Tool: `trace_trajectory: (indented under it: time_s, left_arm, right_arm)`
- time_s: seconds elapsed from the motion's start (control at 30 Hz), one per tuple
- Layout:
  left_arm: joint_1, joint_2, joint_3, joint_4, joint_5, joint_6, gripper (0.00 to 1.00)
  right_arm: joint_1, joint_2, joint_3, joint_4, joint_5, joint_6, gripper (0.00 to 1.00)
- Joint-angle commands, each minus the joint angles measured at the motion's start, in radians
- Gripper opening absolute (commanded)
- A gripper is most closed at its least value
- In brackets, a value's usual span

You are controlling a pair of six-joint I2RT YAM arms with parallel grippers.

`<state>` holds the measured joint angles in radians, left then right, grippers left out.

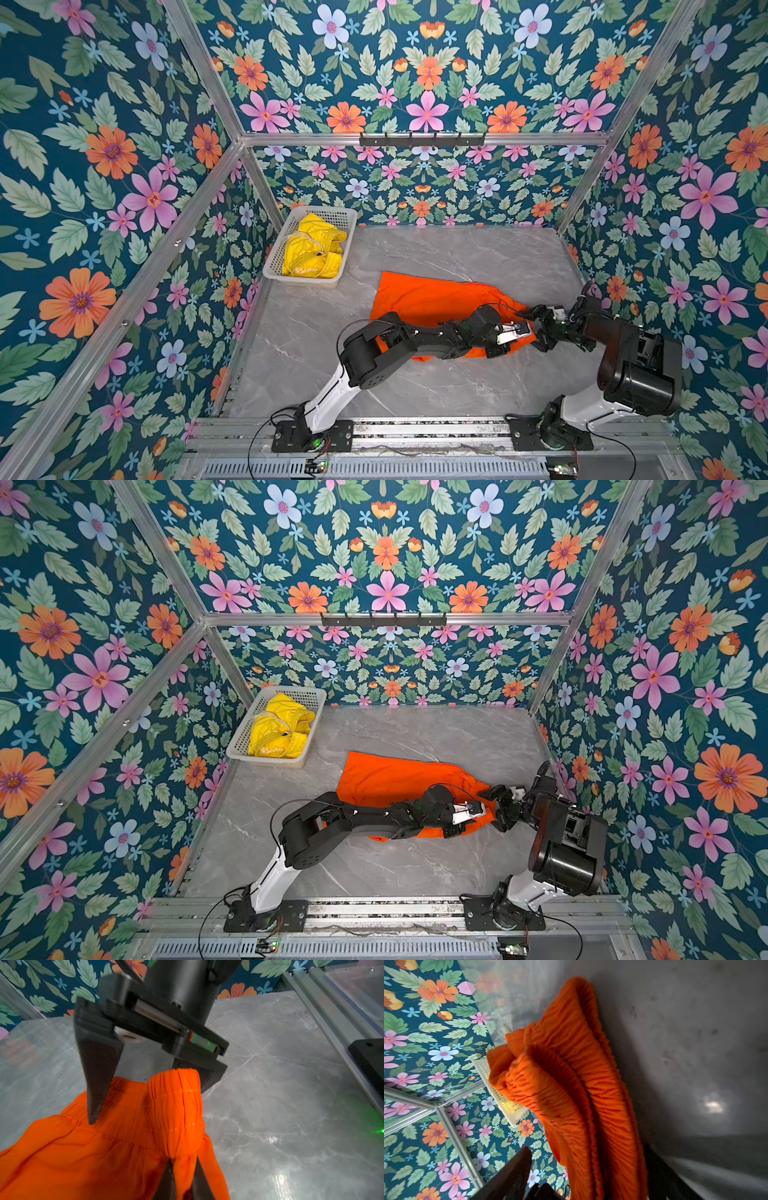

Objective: Fold and stack the shorts

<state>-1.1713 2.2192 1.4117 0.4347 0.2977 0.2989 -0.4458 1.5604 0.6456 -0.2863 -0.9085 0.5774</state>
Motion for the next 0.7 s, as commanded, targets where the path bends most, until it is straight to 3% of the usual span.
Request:
trace_trajectory:
  time_s: [0.0, 0.07, 0.17, 0.3, 0.47, 0.67]
  left_arm:
    - [-0.001, -0.008, 0.002, 0.053, 0.021, -0.012, 0.15]
    - [-0.002, -0.007, 0.002, 0.047, 0.030, -0.018, 0.19]
    - [0.002, -0.025, 0.003, 0.026, 0.004, -0.050, 0.38]
    - [0.036, -0.084, 0.009, -0.047, -0.008, -0.166, 0.59]
    - [0.090, -0.195, -0.039, -0.123, -0.034, -0.315, 0.61]
    - [0.193, -0.323, -0.105, -0.297, -0.098, -0.520, 0.60]
  right_arm:
    - [0.019, 0.012, -0.002, 0.054, -0.028, 0.039, 0.81]
    - [0.027, 0.004, 0.000, 0.064, -0.033, 0.044, 0.75]
    - [0.027, -0.026, 0.023, 0.011, -0.014, -0.005, 0.52]
    - [0.027, -0.084, 0.076, -0.133, 0.083, -0.093, 0.33]
    - [0.027, -0.130, 0.141, -0.224, 0.130, -0.134, 0.20]
    - [0.028, -0.177, 0.278, -0.377, 0.224, -0.212, 0.18]
